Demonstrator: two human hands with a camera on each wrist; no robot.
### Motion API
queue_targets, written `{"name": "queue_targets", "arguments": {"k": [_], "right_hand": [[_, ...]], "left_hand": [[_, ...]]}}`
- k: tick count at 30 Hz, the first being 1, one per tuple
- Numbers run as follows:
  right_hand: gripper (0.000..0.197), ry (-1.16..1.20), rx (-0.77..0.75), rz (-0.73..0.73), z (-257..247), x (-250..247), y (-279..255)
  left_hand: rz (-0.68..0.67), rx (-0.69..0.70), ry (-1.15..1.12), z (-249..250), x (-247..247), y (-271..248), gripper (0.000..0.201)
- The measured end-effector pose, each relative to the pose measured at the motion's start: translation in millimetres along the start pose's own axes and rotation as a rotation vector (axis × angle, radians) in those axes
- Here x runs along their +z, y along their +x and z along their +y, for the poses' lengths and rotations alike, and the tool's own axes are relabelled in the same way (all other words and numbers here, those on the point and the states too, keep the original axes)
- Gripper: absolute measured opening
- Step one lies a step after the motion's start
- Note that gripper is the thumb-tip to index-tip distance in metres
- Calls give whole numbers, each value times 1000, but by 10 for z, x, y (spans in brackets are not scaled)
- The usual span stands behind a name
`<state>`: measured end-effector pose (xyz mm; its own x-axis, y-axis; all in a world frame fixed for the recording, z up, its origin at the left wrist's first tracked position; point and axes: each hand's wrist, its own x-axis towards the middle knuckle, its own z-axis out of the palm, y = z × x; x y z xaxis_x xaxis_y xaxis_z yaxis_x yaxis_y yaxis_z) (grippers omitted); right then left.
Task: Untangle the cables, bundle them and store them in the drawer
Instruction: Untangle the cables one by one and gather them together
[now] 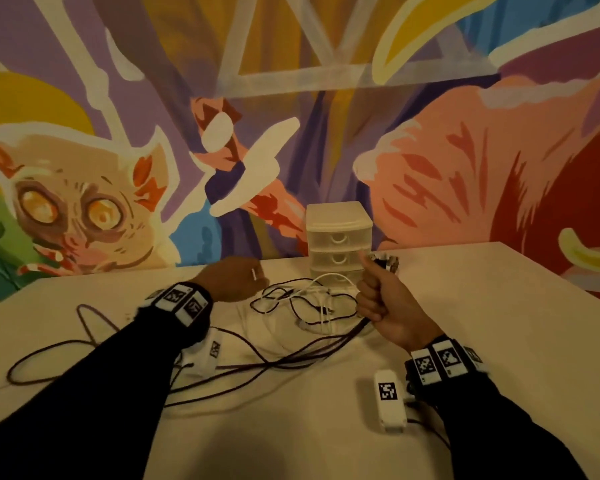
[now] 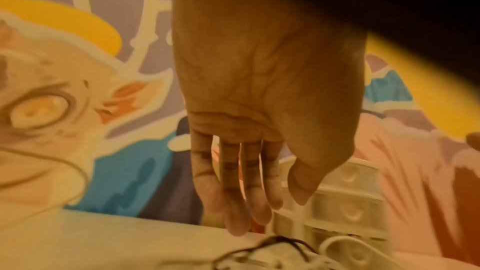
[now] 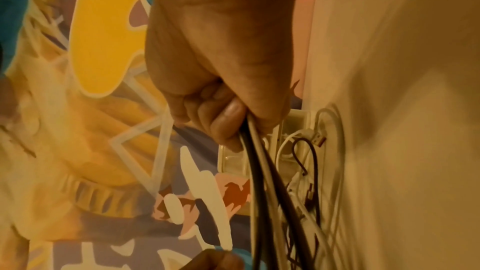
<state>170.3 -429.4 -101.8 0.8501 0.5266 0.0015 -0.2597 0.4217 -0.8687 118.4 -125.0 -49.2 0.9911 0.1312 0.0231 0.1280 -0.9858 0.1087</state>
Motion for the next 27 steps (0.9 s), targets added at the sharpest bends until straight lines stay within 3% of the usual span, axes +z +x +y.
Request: {"name": "queue_targets", "arguments": {"k": [5,9,13,17,20,27], "right_hand": [[64,52,6,-51,-172,-183,-82],[61,56,10,60,-138,-370,-28],[62,116,-25,296,-28,-489,99],[59,116,-21,349,-7,-528,152],[54,100,-23,373,14,-537,182],[51,67,-3,404,18,-511,162]], "left_hand": [[139,229,-260,720,328,189,16],[69,306,-337,1074,566,331,12],[76,363,-222,1267,629,505,33],[-3,370,-142,1242,616,619,43],[-118,332,-68,1217,645,647,34],[-20,343,9,1180,665,662,16]]}}
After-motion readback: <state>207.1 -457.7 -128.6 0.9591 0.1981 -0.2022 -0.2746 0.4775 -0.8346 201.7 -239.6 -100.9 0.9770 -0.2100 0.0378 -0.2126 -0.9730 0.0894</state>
